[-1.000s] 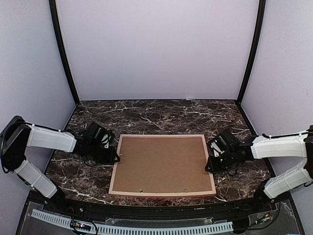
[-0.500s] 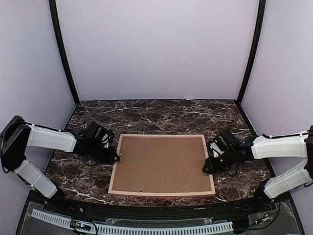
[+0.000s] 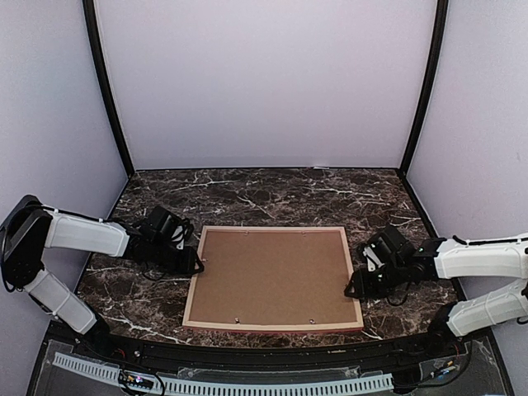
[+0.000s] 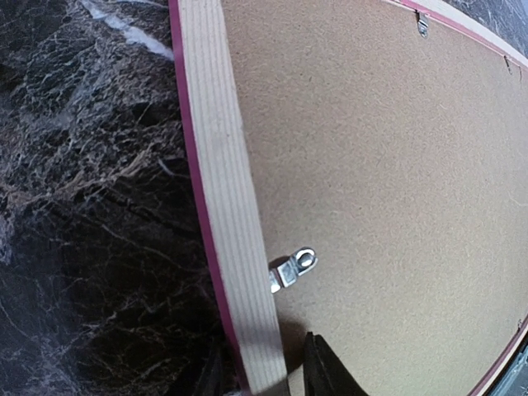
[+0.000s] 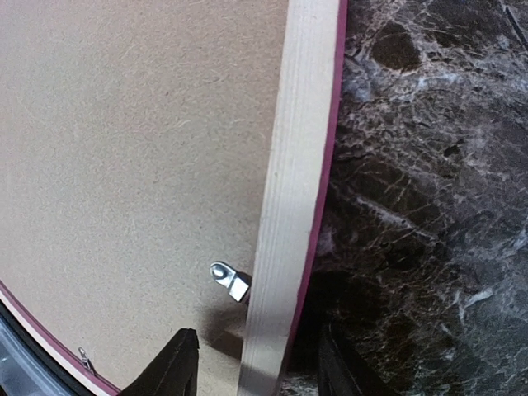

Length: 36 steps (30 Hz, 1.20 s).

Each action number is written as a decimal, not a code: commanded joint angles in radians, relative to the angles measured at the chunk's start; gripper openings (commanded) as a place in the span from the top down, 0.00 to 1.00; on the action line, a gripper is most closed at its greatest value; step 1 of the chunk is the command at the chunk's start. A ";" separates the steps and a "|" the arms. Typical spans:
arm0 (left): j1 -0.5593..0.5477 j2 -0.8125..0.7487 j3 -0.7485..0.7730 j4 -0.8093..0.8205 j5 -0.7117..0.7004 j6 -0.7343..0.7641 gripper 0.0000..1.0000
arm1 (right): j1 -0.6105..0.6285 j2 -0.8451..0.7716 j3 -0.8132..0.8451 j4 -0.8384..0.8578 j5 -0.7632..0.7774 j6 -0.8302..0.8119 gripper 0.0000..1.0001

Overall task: Put the photo into the frame
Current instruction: Press the fastener onto the backboard, then place the photo frame at the center of the board.

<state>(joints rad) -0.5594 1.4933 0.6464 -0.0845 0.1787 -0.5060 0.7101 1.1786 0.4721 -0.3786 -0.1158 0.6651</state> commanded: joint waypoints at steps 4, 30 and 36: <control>-0.007 -0.020 0.006 -0.016 0.005 -0.004 0.65 | 0.018 -0.038 -0.048 0.014 -0.003 0.058 0.64; 0.015 0.230 0.370 -0.103 -0.150 0.142 0.68 | -0.130 0.362 0.297 0.104 0.164 -0.128 0.81; 0.020 0.322 0.512 -0.157 -0.223 0.181 0.52 | -0.167 0.433 0.394 0.099 0.167 -0.181 0.67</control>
<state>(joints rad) -0.5339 1.8015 1.0687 -0.2203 -0.0158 -0.3733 0.5526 1.5833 0.8124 -0.3119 0.0380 0.5426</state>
